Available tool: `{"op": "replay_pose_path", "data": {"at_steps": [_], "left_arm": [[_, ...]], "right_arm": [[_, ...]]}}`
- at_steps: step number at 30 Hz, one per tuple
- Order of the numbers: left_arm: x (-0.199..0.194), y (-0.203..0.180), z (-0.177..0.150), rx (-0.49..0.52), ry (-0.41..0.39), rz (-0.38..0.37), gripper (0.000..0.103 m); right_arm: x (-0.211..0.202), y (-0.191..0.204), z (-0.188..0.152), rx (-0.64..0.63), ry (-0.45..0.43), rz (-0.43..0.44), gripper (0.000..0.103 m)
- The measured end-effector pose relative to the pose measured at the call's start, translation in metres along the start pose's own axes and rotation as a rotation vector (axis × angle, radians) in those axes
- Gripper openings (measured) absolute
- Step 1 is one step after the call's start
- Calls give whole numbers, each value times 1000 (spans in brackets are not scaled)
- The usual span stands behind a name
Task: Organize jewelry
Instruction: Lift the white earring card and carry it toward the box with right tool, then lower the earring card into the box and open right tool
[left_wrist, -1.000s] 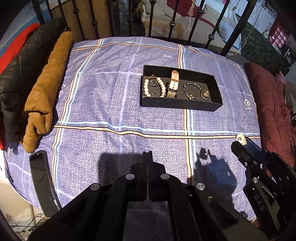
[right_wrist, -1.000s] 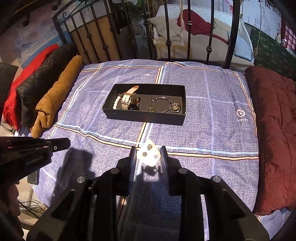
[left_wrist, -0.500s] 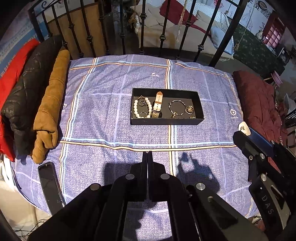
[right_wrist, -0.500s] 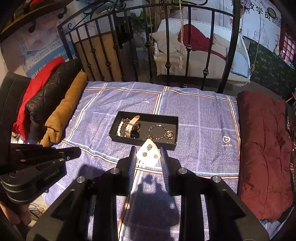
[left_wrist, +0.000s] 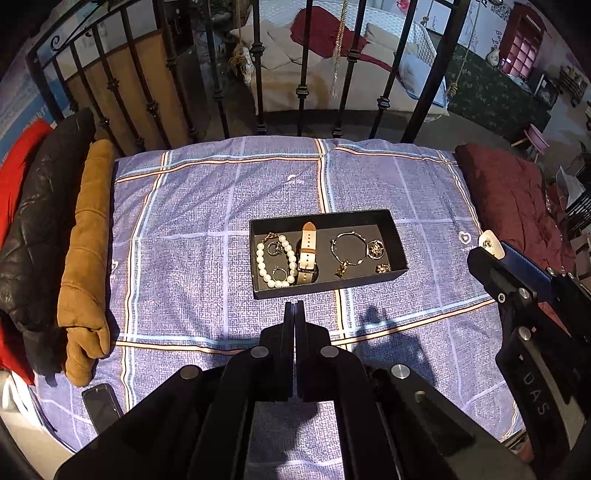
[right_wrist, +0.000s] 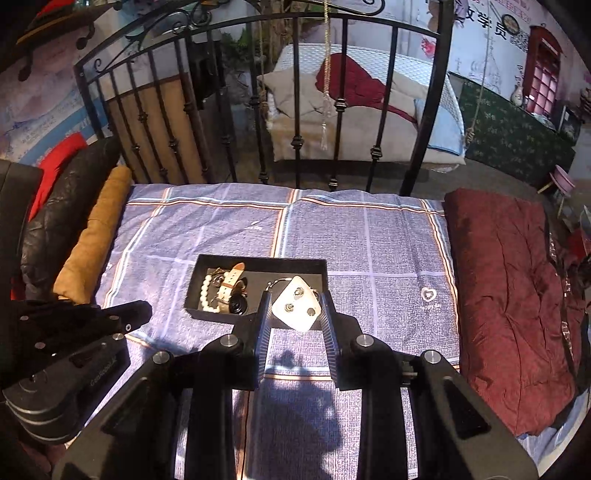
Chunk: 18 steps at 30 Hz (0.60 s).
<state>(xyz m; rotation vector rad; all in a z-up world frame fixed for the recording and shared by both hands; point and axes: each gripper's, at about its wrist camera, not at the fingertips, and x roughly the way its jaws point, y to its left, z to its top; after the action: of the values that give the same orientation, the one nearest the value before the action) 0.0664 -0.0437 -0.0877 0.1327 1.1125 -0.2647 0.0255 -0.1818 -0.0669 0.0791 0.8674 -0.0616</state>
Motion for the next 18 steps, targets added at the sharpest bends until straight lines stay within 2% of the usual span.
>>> {"op": "replay_pose_path", "data": {"at_steps": [6, 18], "left_arm": [[12, 5, 6, 8, -26, 11, 0], [38, -5, 20, -31, -77, 31, 0]], "right_arm": [[13, 2, 6, 27, -23, -43, 27], [42, -10, 11, 65, -38, -21, 27]]}}
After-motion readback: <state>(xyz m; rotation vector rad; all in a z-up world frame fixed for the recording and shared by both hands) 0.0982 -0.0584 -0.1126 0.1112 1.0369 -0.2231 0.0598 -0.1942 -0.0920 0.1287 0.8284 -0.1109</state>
